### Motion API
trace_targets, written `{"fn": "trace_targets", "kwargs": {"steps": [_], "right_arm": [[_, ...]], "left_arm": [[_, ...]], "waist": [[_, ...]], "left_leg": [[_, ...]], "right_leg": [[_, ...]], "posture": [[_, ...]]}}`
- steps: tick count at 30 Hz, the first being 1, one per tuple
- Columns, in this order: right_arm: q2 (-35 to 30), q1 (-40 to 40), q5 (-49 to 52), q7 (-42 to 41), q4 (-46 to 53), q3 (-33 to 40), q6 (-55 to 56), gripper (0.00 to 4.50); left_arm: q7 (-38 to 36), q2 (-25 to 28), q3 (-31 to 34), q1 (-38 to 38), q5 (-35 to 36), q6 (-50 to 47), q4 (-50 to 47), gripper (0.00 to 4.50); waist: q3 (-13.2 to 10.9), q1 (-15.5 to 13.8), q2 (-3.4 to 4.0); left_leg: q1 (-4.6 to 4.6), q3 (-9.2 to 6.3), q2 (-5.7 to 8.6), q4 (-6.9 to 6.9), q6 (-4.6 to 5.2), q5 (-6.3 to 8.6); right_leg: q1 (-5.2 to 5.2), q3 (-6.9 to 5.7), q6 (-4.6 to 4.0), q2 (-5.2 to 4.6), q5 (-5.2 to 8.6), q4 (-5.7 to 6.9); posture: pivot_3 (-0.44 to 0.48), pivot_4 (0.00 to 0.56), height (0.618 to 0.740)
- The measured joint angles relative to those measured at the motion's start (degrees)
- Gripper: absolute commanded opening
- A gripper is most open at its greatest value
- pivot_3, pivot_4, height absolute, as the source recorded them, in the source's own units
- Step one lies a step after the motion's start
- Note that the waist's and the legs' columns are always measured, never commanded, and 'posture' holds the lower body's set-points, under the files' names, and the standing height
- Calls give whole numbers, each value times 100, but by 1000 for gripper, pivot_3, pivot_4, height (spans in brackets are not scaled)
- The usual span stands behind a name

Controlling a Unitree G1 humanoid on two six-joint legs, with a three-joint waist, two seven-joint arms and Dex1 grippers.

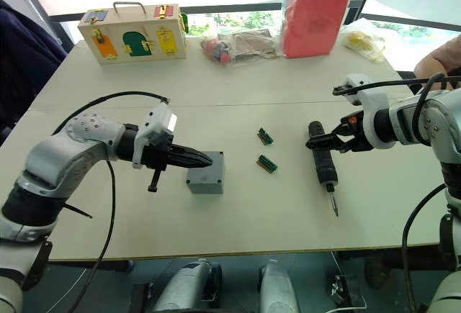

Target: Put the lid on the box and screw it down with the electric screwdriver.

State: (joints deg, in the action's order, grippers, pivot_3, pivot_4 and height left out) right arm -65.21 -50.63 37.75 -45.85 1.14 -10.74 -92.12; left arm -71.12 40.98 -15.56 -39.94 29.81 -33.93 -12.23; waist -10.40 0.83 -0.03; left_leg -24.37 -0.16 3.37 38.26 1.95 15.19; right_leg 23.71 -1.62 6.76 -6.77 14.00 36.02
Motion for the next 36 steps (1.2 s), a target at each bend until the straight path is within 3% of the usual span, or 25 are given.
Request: {"fn": "trace_targets", "kwargs": {"steps": [8,17,20,26,30,34,36], "right_arm": [[-37,-501,202,71,-1305,-1049,-2,4438],[846,-818,-214,258,-2018,-1708,15,4438],[854,-880,-566,126,-2043,-2118,224,3885],[941,-1043,-1108,-220,-2278,-2583,524,1834],[1149,-1052,-1312,-207,-2471,-2459,477,1753],[1491,-1089,-1449,82,-3030,-1726,342,1753],[1613,-1269,-1501,332,-3228,-1122,365,1753]], "left_arm": [[-79,-329,-102,-99,-299,243,243,0],[365,-432,96,219,-285,7,-56,0],[556,-413,169,436,-286,-113,-254,0],[954,-417,367,799,-243,-329,-574,0],[1076,-396,512,846,-170,-417,-600,0],[1127,-249,778,888,-96,-457,-584,0],[1097,-175,946,889,22,-502,-495,0]], "waist": [[-2,-10,3],[-2,-44,3],[-2,-31,3],[2,-20,-2],[18,-18,-30],[20,3,-33],[0,-9,2]], "left_leg": [[-11,1,-2,-2,-3,-2],[-16,-1,1,1,-33,-19],[-16,-1,1,1,-31,-18],[-10,-6,1,1,-23,-13],[1,-11,0,3,-26,-15],[6,-10,0,3,-22,-13],[-16,-5,4,1,-44,-25]], "right_leg": [[18,4,2,1,2,4],[21,3,3,0,1,6],[20,3,3,0,1,7],[15,1,3,4,1,8],[2,-2,3,6,1,7],[1,1,2,7,0,9],[31,7,2,4,0,16]], "posture": [[0,150,740],[0,150,740],[0,150,740],[0,150,740],[0,150,740],[0,150,740],[0,150,740]]}}
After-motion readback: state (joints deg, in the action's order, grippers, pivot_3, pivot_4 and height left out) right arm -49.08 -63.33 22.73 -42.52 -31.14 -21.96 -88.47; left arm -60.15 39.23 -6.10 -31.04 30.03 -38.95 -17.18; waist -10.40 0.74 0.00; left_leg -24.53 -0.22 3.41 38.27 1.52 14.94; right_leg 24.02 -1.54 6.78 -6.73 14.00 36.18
